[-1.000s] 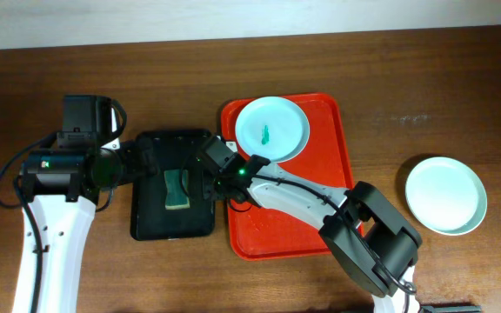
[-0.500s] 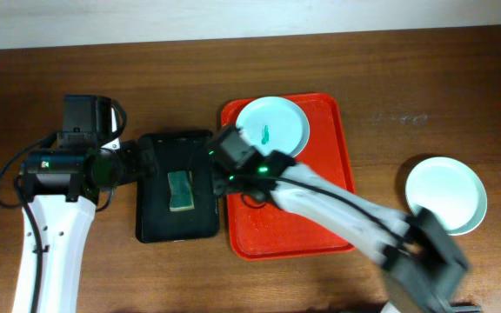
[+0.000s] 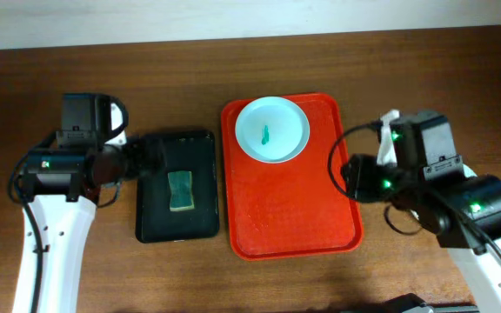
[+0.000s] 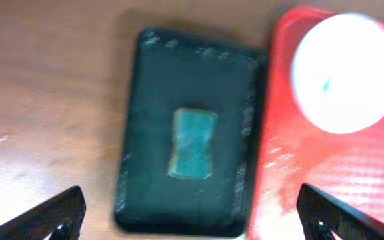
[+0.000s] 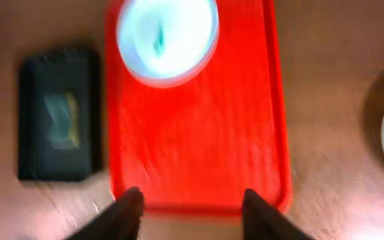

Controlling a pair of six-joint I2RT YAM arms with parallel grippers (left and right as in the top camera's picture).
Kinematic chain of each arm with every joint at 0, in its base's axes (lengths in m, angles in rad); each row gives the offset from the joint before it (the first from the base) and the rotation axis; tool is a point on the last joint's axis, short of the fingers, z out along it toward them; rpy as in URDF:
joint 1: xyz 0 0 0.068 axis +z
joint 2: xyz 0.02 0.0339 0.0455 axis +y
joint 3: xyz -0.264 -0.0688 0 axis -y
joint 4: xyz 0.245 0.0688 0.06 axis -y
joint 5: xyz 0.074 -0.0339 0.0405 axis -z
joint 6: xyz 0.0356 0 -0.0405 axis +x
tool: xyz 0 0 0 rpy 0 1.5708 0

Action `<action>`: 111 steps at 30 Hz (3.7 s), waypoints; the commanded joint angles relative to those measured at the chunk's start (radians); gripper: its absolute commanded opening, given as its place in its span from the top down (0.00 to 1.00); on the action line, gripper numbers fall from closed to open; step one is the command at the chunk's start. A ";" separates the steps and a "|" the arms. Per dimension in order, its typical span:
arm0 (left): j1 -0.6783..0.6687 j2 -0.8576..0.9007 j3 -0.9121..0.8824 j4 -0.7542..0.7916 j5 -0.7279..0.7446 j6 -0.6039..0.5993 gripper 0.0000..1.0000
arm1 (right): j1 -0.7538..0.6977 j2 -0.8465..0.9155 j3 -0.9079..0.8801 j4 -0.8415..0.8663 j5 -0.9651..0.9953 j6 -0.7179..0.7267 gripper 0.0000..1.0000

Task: Clean dirty plates on tray and stack at the side
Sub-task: 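Grasp the back pale green plate rim with right gripper and drag it forward, then dip the sponge on the black tray with the left gripper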

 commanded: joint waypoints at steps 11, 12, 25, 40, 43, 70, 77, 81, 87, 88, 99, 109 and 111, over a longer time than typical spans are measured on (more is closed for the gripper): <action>-0.188 0.263 -0.220 0.155 -0.150 -0.079 0.56 | -0.005 0.185 -0.014 -0.023 -0.091 -0.116 0.56; -0.188 0.316 -0.243 0.200 -0.156 -0.085 0.55 | -0.005 0.195 -0.014 -0.026 -0.099 -0.116 0.59; -0.187 0.546 -0.210 0.259 -0.129 -0.085 1.00 | -0.005 0.259 -0.015 0.159 -0.108 -0.116 0.59; -0.187 0.486 -0.194 0.234 -0.148 -0.077 1.00 | -0.035 0.805 -0.014 0.658 -0.014 -0.106 0.59; -0.187 0.486 -0.194 0.233 -0.148 -0.077 0.97 | -0.035 0.850 -0.014 0.674 -0.010 -0.105 0.67; -0.188 0.486 -0.194 0.226 -0.141 -0.077 1.00 | -0.032 0.757 -0.056 0.158 0.019 0.164 0.95; -0.188 0.486 -0.194 0.226 -0.141 -0.077 0.95 | -0.040 0.737 -0.112 0.192 -0.034 0.174 0.61; -0.188 0.486 -0.194 0.227 -0.142 -0.077 0.77 | -0.065 0.588 -0.073 0.200 -0.037 0.069 0.60; -0.188 0.486 -0.254 0.344 -0.149 -0.077 0.71 | -0.065 0.283 -0.064 0.135 -0.032 -0.032 0.52; -0.188 0.486 -0.268 0.362 -0.149 -0.077 0.77 | -0.065 0.246 -0.064 0.107 -0.022 -0.031 0.50; -0.185 0.430 -0.146 0.230 -0.142 -0.008 0.72 | -0.065 0.198 -0.074 -0.050 -0.003 -0.027 0.54; -0.185 0.553 -0.192 0.332 -0.211 -0.009 0.70 | -0.065 0.198 -0.074 -0.048 -0.003 -0.027 0.54; -0.185 0.592 -0.192 0.331 -0.188 -0.009 0.81 | -0.065 0.198 -0.074 -0.048 -0.003 -0.027 0.54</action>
